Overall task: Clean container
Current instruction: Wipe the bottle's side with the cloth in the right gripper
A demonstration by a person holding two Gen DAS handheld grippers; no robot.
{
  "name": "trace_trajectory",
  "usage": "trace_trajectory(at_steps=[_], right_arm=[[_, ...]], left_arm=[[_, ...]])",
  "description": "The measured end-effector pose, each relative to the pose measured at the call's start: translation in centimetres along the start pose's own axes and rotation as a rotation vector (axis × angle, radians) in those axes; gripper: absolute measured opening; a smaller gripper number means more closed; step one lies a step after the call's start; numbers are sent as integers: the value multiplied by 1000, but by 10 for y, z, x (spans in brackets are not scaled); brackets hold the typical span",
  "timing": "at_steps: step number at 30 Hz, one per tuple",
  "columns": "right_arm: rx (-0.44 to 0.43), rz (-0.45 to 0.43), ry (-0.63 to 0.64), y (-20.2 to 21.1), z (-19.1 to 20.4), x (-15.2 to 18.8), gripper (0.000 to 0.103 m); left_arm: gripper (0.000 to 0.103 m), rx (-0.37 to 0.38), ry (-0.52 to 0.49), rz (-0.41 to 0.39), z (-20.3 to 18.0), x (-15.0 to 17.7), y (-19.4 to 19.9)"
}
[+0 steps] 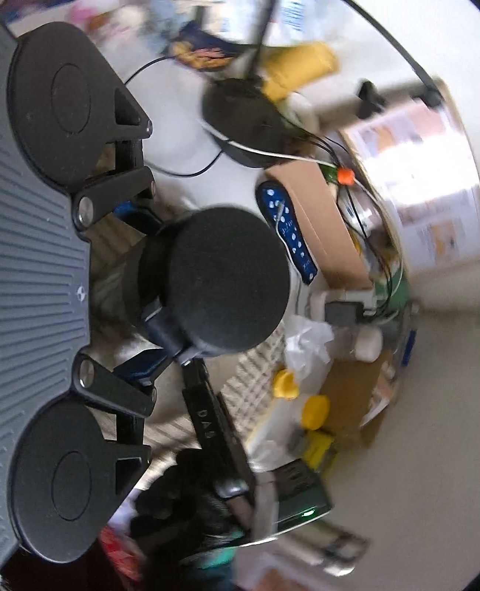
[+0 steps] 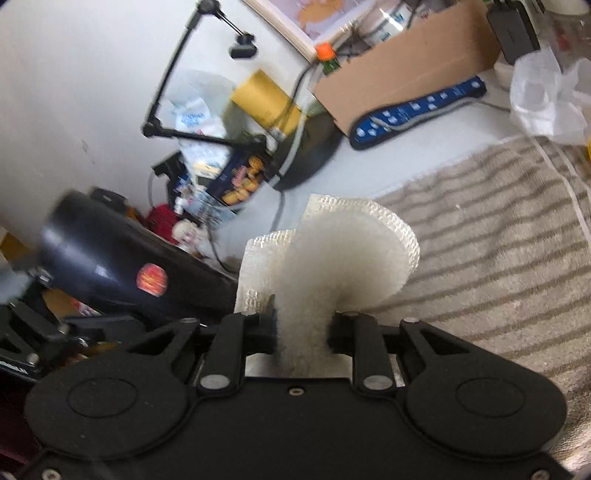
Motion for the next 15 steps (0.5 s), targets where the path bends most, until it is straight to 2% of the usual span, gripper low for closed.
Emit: trace_trajectory(at_steps=[3, 5, 7, 11, 13, 15], right_arm=[[-3, 6, 17, 2, 5, 2, 20], [-9, 12, 16, 4, 5, 4, 20], [-18, 18, 12, 8, 3, 8, 20], [-73, -1, -42, 24, -5, 6, 20], [-122, -39, -106, 36, -8, 1, 20], [-177, -82, -169, 47, -8, -4, 20]], left_arm=[[66, -3, 42, -45, -3, -4, 6], [65, 2, -38, -53, -8, -6, 6], [64, 43, -144, -80, -13, -7, 5], [64, 205, -399, -153, -18, -4, 6], [65, 252, -417, -141, -12, -8, 2], [65, 257, -409, -122, -9, -14, -2]])
Point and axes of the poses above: each gripper's, at about its wrist camera, not at the fingertips, and y roughly against the way its jaws point, z to its left, x to its underside, the point moved 8 cm from there along -y, roughly the way its jaws point, and after that the axes turned 9 degrees about -y, right-handed, at the moved point
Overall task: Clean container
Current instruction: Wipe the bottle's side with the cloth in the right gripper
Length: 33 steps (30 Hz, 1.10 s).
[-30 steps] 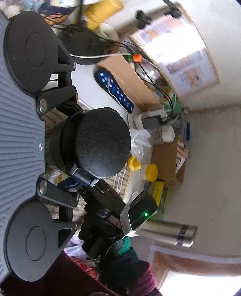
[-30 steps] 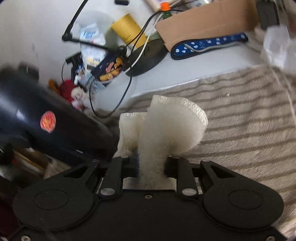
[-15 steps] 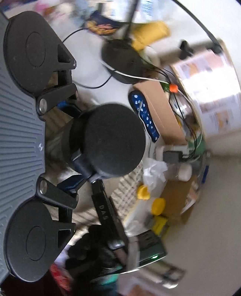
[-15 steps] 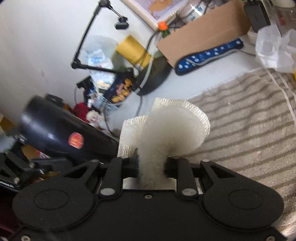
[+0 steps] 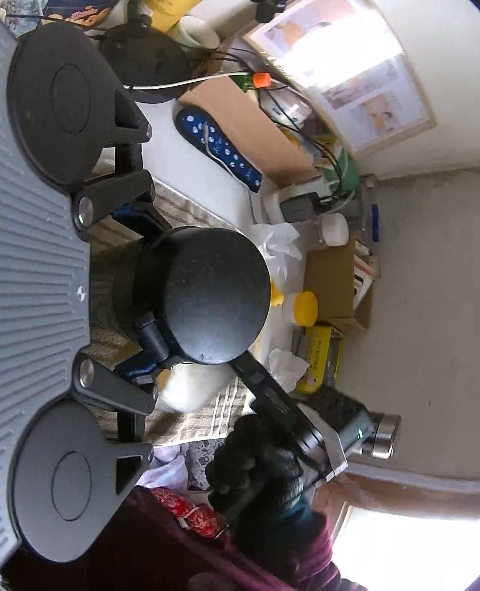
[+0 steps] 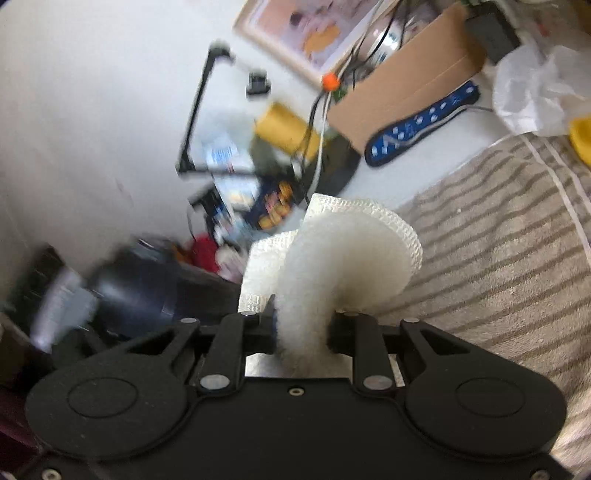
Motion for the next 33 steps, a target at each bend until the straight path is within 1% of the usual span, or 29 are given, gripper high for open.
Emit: trace_trajectory(at_steps=[2, 5, 8, 11, 12, 14, 15, 16, 20, 21, 23, 26, 29, 31, 33], right_arm=[[-32, -35, -28, 6, 5, -4, 20], [-43, -66, -27, 9, 15, -6, 20], [-50, -73, -20, 9, 23, -3, 20], [-43, -63, -8, 5, 29, 2, 20], [-41, -58, 0, 5, 32, 4, 20], [-43, -61, 9, 6, 38, 3, 20], [-63, -66, 7, 8, 43, 2, 21], [-91, -77, 1, 12, 50, 0, 21], [-258, -132, -48, 27, 81, -7, 20], [-290, -138, -56, 28, 88, -8, 20], [-321, -127, -75, 23, 95, -5, 20], [-262, -81, -128, -1, 80, 6, 20], [-194, -87, -171, -12, 61, 14, 20], [-106, -75, -153, -18, 53, 20, 20], [-57, -69, -155, -20, 46, 24, 20]], left_arm=[[65, -40, 38, 19, 2, -3, -3], [65, -122, 139, 35, -1, -1, 0], [65, -165, 251, 10, -4, 1, 10], [65, -193, 311, -41, -1, -1, 19], [64, -190, 301, -46, 0, -1, 20], [63, -168, 249, -50, 1, 0, 21], [63, -152, 239, -59, 2, 2, 22], [63, -137, 230, -69, 4, 5, 24], [63, -103, 231, -110, 8, 17, 32], [63, -96, 231, -120, 8, 19, 34], [63, -86, 228, -137, 7, 22, 36], [63, -81, 225, -156, 6, 25, 38], [63, -80, 240, -162, 13, 30, 38], [63, -73, 244, -168, 13, 32, 39], [63, -68, 241, -176, 13, 35, 41]])
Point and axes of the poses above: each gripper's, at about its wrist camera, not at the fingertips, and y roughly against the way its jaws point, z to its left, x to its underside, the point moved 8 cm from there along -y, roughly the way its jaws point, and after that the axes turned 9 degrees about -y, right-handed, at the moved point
